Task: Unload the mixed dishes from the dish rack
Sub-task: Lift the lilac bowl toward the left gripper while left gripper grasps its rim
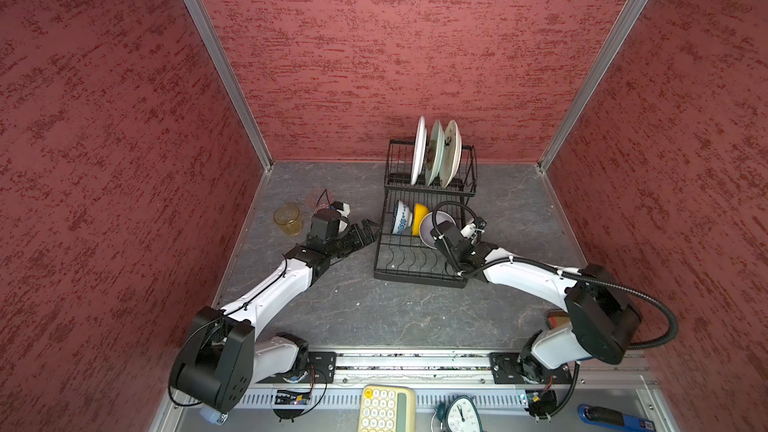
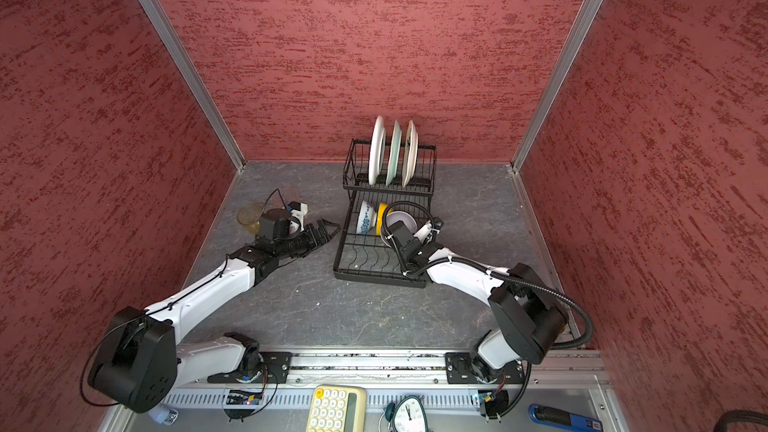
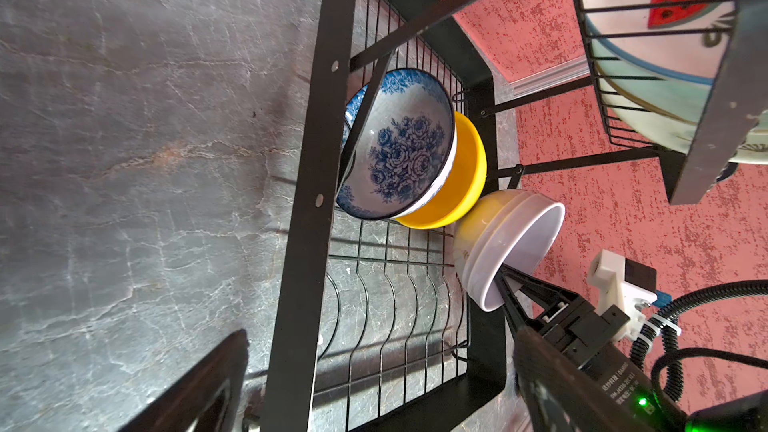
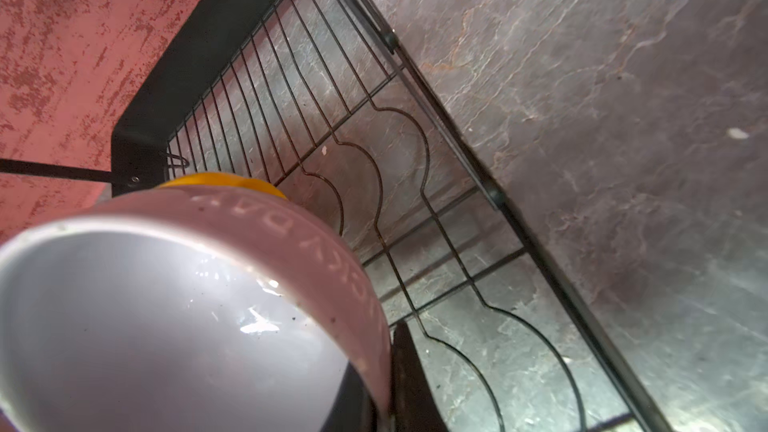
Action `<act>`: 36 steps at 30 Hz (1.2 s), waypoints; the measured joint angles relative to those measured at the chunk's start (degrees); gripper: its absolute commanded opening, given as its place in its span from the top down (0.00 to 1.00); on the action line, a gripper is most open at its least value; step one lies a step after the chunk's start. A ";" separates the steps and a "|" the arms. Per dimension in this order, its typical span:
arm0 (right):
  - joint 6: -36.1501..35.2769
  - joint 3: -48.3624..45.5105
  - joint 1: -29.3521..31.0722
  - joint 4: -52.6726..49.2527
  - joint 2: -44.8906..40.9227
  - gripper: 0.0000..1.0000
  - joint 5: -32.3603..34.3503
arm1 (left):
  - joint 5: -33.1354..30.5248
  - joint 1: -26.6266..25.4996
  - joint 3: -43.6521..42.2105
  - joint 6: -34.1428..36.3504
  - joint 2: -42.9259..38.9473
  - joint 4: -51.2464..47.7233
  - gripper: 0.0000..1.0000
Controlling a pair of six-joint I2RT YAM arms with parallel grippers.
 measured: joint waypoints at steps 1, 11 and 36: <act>-0.70 -0.04 0.46 -0.07 0.00 1.00 0.55 | 0.02 -0.07 0.00 -0.02 0.00 0.02 0.01; -9.44 -0.92 6.14 -0.44 -3.08 1.00 4.48 | -1.16 -6.91 2.12 0.22 0.00 -0.09 0.00; -20.79 -5.46 10.21 4.81 -14.47 1.00 2.80 | -25.38 -26.01 18.40 7.76 11.76 -11.32 0.34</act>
